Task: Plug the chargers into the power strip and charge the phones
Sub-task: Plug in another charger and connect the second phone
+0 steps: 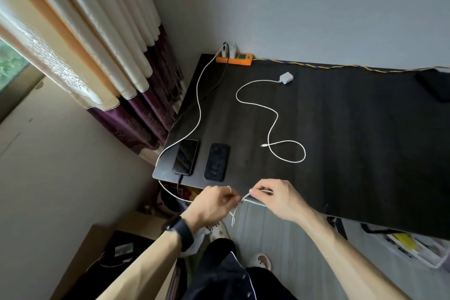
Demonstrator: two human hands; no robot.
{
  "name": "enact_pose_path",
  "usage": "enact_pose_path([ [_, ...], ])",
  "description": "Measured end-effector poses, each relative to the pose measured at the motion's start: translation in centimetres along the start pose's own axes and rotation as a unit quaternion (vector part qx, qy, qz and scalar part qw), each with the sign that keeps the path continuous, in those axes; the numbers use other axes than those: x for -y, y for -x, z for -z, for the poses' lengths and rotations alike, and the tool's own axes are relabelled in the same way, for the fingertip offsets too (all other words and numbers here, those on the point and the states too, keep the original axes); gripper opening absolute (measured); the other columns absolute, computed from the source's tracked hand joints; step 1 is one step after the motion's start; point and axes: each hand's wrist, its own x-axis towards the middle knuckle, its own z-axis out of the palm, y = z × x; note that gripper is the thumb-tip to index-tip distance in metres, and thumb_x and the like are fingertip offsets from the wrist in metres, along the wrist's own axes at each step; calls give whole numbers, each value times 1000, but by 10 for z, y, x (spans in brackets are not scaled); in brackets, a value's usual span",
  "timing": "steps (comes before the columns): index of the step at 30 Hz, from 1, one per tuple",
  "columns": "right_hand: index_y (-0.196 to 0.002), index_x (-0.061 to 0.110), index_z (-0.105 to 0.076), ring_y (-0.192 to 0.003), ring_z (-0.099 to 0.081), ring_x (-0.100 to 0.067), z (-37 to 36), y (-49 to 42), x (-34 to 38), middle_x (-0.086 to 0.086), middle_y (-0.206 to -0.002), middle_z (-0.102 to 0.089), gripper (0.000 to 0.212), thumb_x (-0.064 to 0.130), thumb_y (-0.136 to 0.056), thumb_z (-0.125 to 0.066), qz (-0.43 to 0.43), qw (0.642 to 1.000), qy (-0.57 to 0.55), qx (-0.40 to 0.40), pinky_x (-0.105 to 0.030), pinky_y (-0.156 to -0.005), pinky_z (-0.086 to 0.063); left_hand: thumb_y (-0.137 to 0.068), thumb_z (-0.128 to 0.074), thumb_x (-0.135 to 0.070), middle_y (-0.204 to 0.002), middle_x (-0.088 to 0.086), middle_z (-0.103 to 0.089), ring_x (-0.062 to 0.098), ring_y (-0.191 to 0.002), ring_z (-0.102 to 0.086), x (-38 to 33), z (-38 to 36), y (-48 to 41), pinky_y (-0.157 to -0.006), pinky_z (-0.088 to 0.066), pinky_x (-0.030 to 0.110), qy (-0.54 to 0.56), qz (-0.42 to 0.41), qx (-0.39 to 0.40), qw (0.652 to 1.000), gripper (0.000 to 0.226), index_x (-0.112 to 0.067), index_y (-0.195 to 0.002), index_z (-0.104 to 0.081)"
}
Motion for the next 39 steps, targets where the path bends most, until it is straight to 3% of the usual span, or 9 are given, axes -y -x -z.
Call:
enact_pose_path([
  [5,-86,30,-77,-86,-67,2,10,2,-7,17,-87,-75,15,41,-90,-67,-14,1000,-3,-13,-22,-81,-52,-82,-63,-61,-82,-12,-72,1,-76,-65,4,0,-4,-75,-54,25,33,7,45,998,31,-33,-92,-70],
  [10,-77,30,-71,-57,-51,-6,17,7,-12,12,-62,-63,27,53,-88,-63,-64,996,43,36,-21,-56,-41,-91,-57,-52,-91,-11,-69,11,-87,-63,14,1,-2,-75,-52,31,-61,12,2,998,23,-29,-95,-64],
  [13,-75,32,-72,-53,-47,-3,37,11,-29,12,-55,-56,28,53,-89,-60,-102,991,51,63,-22,-57,-40,-93,-53,-50,-93,-14,-65,13,-90,-62,48,12,5,-75,-51,35,-72,63,-52,994,21,-30,-91,-57],
  [19,-90,26,-78,-57,-48,-12,59,13,-40,2,-65,-59,18,27,-97,-62,-130,977,-166,31,-22,-58,-41,-97,-49,-43,-99,-2,-69,23,-91,-63,105,17,23,-74,-53,37,-88,184,-72,976,20,-26,-96,-59],
  [22,-97,18,-75,-56,-45,-16,50,1,-29,-6,-70,-57,15,14,-97,-61,-158,932,-325,-36,-26,-56,-38,-95,-49,-51,-94,-5,-68,21,-88,-65,111,10,23,-73,-55,35,-80,215,-35,973,25,-30,-98,-62],
  [26,-94,15,-69,-54,-50,-15,23,-23,-7,-7,-81,-66,17,9,-97,-53,-226,816,-531,-40,-25,-55,-41,-91,-53,-43,-110,-1,-70,21,-99,-66,116,5,12,-85,-55,33,-59,223,56,971,28,-30,-112,-65],
  [31,-116,11,-71,-73,-59,-15,2,-46,12,-6,-117,-75,37,11,-99,-39,-270,672,-689,-31,-27,-71,-42,-91,-59,-34,-125,11,-61,27,-115,-58,142,36,-23,-99,-45,32,-36,240,5,970,42,-17,-130,-58],
  [36,-127,11,-66,-92,-62,-17,-8,-67,26,-3,-128,-70,63,-9,-81,-27,-270,656,-704,-35,-27,-79,-40,-92,-57,-33,-142,16,-44,37,-130,-46,180,82,-76,-109,-39,42,-28,277,-40,960,55,-17,-143,-44],
  [39,-128,10,-65,-91,-62,-18,-15,-79,29,-6,-128,-70,59,-2,-82,-30,-279,660,-696,-46,-28,-79,-39,-91,-52,-27,-139,19,-45,41,-129,-43,205,97,-110,-107,-39,49,-49,285,-47,956,54,-14,-142,-41],
])
